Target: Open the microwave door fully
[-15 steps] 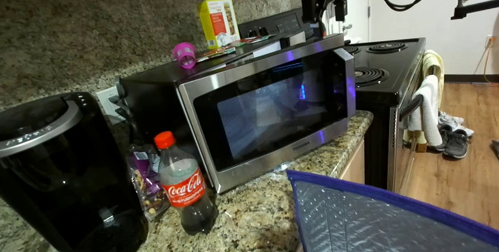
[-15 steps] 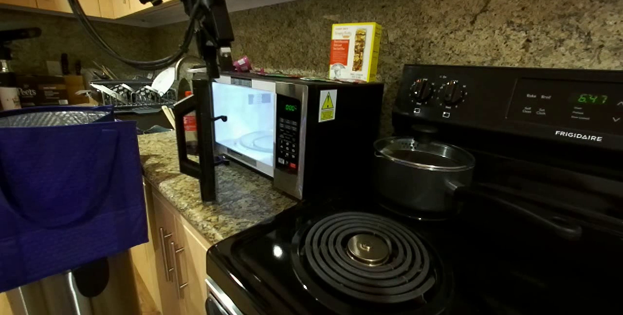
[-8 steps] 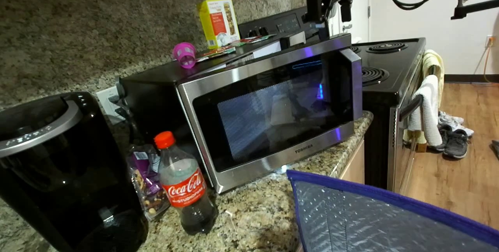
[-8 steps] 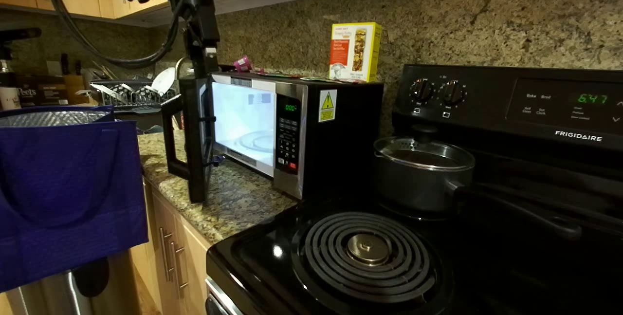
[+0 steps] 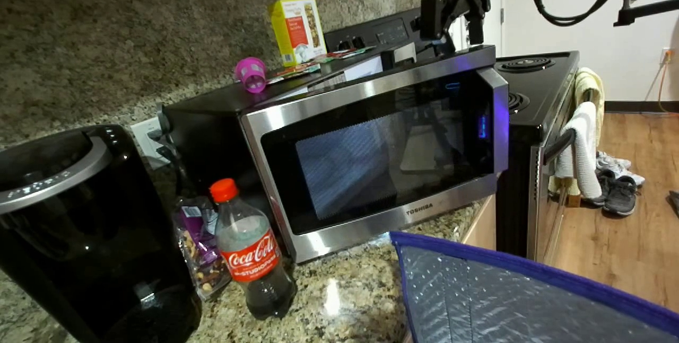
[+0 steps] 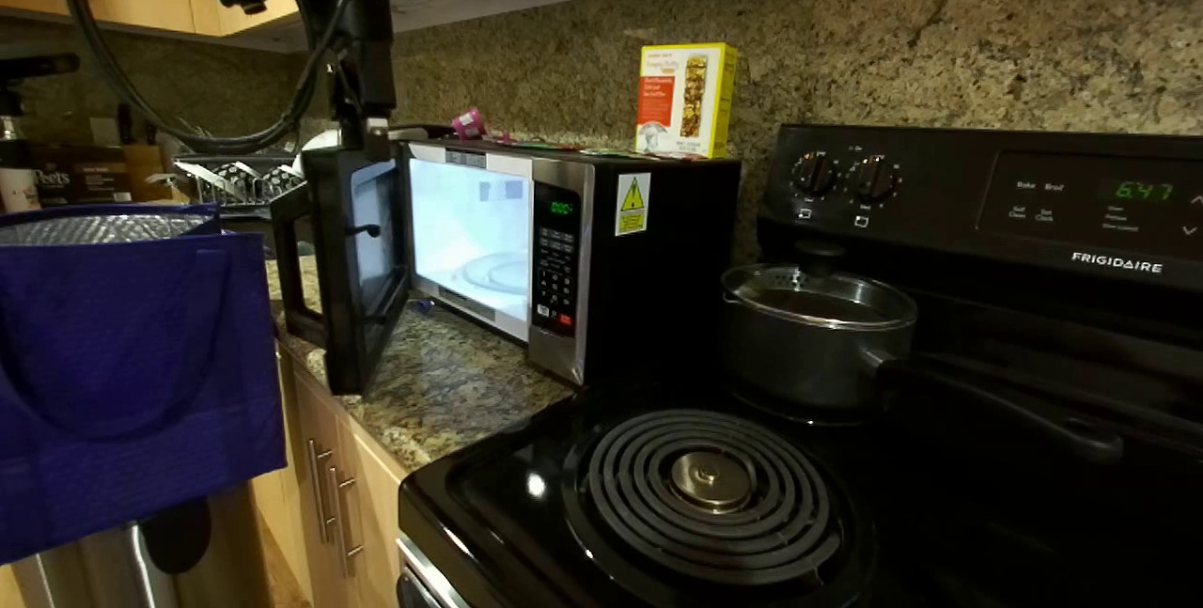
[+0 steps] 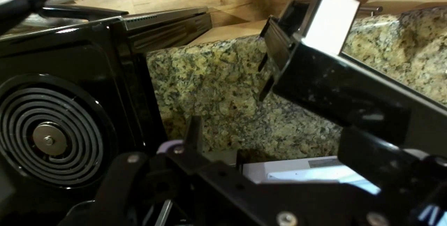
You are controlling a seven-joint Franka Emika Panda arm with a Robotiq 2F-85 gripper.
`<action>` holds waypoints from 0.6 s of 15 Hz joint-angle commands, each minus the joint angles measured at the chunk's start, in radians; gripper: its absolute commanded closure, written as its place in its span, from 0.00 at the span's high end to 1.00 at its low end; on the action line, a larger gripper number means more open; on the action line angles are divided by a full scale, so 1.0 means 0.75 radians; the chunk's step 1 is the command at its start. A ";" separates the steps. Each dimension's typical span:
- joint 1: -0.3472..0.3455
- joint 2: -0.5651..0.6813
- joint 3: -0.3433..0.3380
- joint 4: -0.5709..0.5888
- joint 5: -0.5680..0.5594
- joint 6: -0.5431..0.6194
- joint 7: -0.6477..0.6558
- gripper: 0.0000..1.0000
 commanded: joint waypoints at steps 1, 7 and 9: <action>0.016 -0.035 0.012 -0.052 0.072 -0.026 -0.077 1.00; 0.005 -0.082 0.007 -0.084 0.031 0.107 0.009 1.00; -0.003 -0.096 -0.004 -0.087 0.052 0.169 0.015 1.00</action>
